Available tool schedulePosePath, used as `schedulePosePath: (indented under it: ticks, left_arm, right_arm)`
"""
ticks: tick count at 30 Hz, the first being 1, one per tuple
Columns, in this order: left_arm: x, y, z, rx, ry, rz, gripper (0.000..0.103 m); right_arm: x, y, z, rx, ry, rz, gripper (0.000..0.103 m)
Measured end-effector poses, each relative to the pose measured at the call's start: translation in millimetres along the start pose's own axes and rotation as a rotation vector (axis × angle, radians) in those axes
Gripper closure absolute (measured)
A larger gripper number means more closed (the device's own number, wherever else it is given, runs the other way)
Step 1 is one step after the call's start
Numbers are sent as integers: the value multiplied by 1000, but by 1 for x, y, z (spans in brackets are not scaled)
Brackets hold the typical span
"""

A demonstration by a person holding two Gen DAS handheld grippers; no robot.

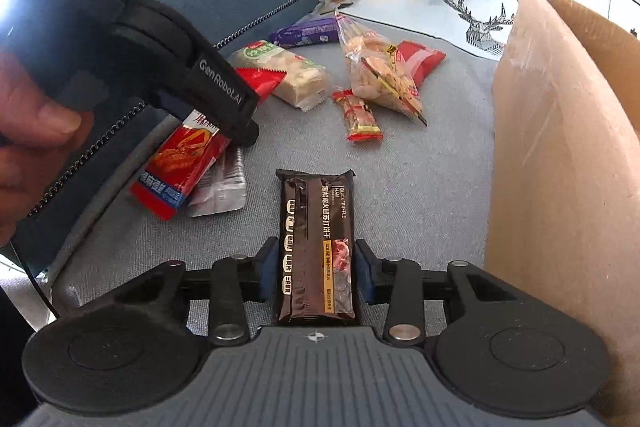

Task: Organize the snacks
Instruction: 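Grasp the red spicy-strip packet with the left gripper, then lift the chocolate bar and red packet in both grippers toward the box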

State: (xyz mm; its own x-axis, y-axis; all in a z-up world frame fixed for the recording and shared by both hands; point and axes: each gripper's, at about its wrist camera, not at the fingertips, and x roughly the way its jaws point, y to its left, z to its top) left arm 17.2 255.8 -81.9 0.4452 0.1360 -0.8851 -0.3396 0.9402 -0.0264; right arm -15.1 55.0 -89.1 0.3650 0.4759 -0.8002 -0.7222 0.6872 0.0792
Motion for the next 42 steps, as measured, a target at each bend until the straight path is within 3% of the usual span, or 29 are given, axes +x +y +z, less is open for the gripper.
schedulePosePath:
  ticks: [3,6,13,21,30,34,42]
  left_arm:
    - [-6,0,2,-24,-25,-51,51]
    - [-3,-2,2,-26,0,-101,51]
    - [2,-5,0,-41,40,-131,47]
    - [2,-7,0,-18,33,-109,44]
    - [5,-24,-5,104,24,-53,42]
    - [5,-23,-5,108,15,-36,50]
    - [-6,-18,-1,58,-32,-63,52]
  right_arm:
    - [-5,-4,3,25,-32,-8,62]
    - [-5,-6,4,42,-34,5,62]
    - [2,-5,3,49,7,22,60]
    - [5,-5,4,54,14,21,58]
    - [6,-4,4,36,19,10,58]
    - [6,-3,3,25,18,5,60]
    - [-5,-7,7,49,-43,-4,62]
